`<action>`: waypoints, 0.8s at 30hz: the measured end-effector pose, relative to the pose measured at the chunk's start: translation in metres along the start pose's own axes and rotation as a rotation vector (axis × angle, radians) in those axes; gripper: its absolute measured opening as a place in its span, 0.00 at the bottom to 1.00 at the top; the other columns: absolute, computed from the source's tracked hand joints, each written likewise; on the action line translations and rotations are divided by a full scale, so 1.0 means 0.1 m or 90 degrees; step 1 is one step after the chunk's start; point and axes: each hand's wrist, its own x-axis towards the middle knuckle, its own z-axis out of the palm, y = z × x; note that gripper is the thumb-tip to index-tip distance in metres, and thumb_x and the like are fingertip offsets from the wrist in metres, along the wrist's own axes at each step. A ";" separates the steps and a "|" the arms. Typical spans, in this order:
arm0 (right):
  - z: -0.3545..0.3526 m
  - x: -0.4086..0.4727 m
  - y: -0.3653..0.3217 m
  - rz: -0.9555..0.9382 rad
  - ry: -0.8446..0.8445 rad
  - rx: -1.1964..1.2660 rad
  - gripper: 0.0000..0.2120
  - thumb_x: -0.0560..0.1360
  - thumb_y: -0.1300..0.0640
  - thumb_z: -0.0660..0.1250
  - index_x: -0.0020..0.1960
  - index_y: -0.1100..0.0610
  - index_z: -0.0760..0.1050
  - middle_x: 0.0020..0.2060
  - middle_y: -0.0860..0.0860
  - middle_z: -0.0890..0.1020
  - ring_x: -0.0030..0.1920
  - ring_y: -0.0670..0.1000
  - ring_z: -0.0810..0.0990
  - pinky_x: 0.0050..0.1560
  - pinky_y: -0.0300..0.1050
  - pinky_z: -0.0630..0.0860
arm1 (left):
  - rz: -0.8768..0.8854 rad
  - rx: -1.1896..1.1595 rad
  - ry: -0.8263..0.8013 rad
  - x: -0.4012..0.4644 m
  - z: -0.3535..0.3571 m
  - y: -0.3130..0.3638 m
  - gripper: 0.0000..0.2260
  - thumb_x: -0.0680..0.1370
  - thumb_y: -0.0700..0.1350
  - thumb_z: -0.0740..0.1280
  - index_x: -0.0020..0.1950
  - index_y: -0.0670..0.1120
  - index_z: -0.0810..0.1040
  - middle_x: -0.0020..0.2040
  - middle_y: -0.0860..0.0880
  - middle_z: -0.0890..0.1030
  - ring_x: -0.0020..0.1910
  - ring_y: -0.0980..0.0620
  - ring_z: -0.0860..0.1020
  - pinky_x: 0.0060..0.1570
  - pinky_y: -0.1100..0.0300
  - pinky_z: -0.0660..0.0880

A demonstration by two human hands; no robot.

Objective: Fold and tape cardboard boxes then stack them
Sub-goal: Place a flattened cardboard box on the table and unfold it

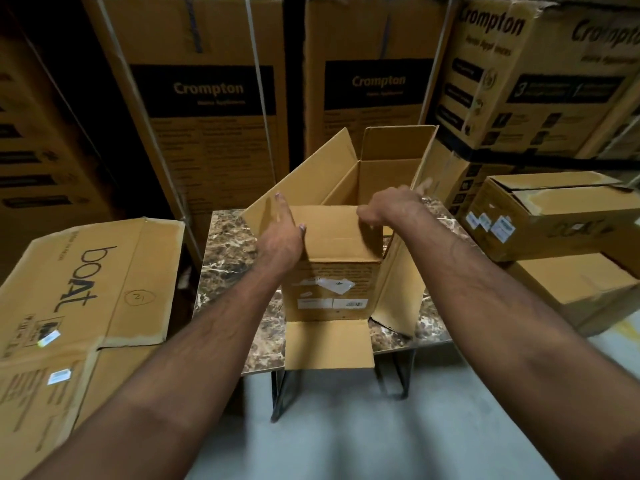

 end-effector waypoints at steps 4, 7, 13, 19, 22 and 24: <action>0.09 0.04 -0.21 -0.122 -0.002 -0.019 0.29 0.79 0.38 0.62 0.76 0.50 0.66 0.74 0.56 0.71 0.77 0.61 0.62 0.72 0.77 0.37 | 0.050 0.112 -0.070 0.14 0.06 0.05 0.37 0.83 0.55 0.60 0.81 0.54 0.36 0.66 0.38 0.75 0.52 0.43 0.79 0.45 0.51 0.77; 0.32 0.01 -0.23 -0.173 -0.007 0.171 0.27 0.81 0.36 0.55 0.73 0.51 0.66 0.70 0.55 0.74 0.71 0.59 0.70 0.74 0.72 0.52 | 0.100 0.223 -0.145 0.20 0.11 0.15 0.36 0.82 0.58 0.61 0.80 0.60 0.38 0.73 0.37 0.68 0.65 0.38 0.74 0.58 0.43 0.76; 0.73 -0.06 -0.12 -0.034 0.035 0.232 0.23 0.84 0.41 0.47 0.69 0.52 0.70 0.66 0.59 0.77 0.67 0.62 0.73 0.68 0.64 0.61 | 0.300 0.537 0.074 0.43 -0.06 0.37 0.36 0.79 0.66 0.59 0.82 0.54 0.50 0.80 0.36 0.45 0.79 0.34 0.48 0.74 0.34 0.49; 1.11 -0.13 0.00 0.015 0.060 0.249 0.23 0.85 0.44 0.46 0.66 0.55 0.73 0.61 0.59 0.80 0.62 0.62 0.76 0.65 0.61 0.62 | 0.069 0.129 -0.081 0.47 -0.21 0.36 0.15 0.82 0.47 0.65 0.65 0.41 0.75 0.50 0.44 0.77 0.47 0.45 0.77 0.42 0.52 0.73; 1.00 -0.12 -0.08 -0.022 0.129 0.241 0.22 0.85 0.45 0.46 0.62 0.54 0.74 0.56 0.58 0.80 0.59 0.61 0.75 0.62 0.59 0.63 | 0.054 0.140 -0.045 0.39 -0.19 0.28 0.10 0.82 0.45 0.66 0.60 0.41 0.77 0.46 0.45 0.76 0.44 0.46 0.77 0.40 0.53 0.75; 0.90 -0.08 -0.18 -0.037 0.147 0.228 0.22 0.85 0.45 0.47 0.62 0.54 0.75 0.56 0.58 0.80 0.59 0.61 0.75 0.63 0.60 0.63 | 0.036 0.148 -0.034 0.37 -0.26 0.22 0.10 0.81 0.44 0.67 0.60 0.40 0.77 0.47 0.44 0.78 0.43 0.47 0.77 0.39 0.54 0.74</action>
